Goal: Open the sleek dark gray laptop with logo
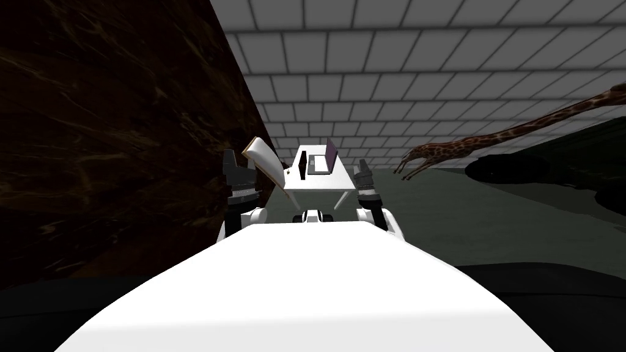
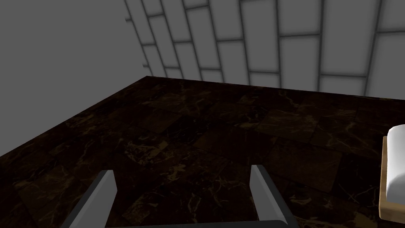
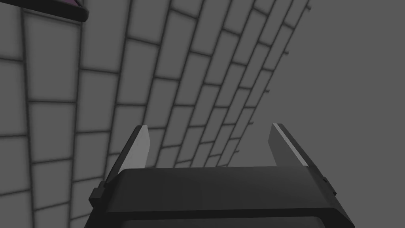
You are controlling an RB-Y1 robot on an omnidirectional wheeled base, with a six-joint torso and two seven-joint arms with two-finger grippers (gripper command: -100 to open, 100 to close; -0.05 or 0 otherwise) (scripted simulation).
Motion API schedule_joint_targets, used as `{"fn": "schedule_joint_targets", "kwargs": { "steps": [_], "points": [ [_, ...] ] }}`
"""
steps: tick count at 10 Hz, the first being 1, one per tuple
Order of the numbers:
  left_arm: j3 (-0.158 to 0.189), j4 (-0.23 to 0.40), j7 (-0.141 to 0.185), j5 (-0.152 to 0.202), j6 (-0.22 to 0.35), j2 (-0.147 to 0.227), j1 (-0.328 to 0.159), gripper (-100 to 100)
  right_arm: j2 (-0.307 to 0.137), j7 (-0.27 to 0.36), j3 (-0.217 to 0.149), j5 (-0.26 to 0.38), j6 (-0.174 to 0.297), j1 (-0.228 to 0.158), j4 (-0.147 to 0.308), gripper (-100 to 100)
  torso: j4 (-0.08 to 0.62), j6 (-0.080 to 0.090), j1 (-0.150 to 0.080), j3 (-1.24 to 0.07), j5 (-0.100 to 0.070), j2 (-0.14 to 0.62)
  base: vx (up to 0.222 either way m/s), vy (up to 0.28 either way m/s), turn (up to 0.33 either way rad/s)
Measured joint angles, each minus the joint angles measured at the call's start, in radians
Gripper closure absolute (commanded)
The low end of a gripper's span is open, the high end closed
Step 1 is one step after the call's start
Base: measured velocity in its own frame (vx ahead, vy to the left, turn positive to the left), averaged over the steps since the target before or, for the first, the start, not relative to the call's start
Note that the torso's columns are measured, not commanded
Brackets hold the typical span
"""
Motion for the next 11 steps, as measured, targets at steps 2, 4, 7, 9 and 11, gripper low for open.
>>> {"fn": "schedule_joint_targets", "kwargs": {
  "steps": [2,4,7,9,11],
  "points": [
    [0.000,0.000,0.000,0.000,0.000,0.000,0.000,0,-0.024,0.036,-0.012,0.048,0.019,-0.011,0.023,-100,0.000,0.000,0.000,0.000,0.000,0.000,0.008,0.019,0.141],
    [0.000,0.000,0.000,0.000,0.000,0.000,0.000,0,-0.049,0.071,-0.033,0.098,0.040,-0.022,0.049,-100,0.000,0.000,0.000,0.000,0.000,0.000,0.012,0.019,0.127],
    [0.000,0.000,0.000,0.000,0.000,0.000,0.000,0,-0.084,0.128,-0.065,0.178,0.076,-0.041,0.086,-100,0.000,0.000,0.000,0.000,0.000,0.000,0.015,0.019,0.155],
    [0.000,0.000,0.000,0.000,0.000,0.000,0.000,0,-0.111,0.166,-0.088,0.234,0.104,-0.057,0.116,-100,0.000,0.000,0.000,0.000,0.000,0.000,0.010,0.024,0.170],
    [0.000,0.000,0.000,0.000,0.000,0.000,0.000,0,-0.133,0.209,-0.113,0.291,0.116,-0.058,0.146,-100,0.000,0.000,0.000,0.000,0.000,0.000,0.013,0.024,0.158]
  ]
}}
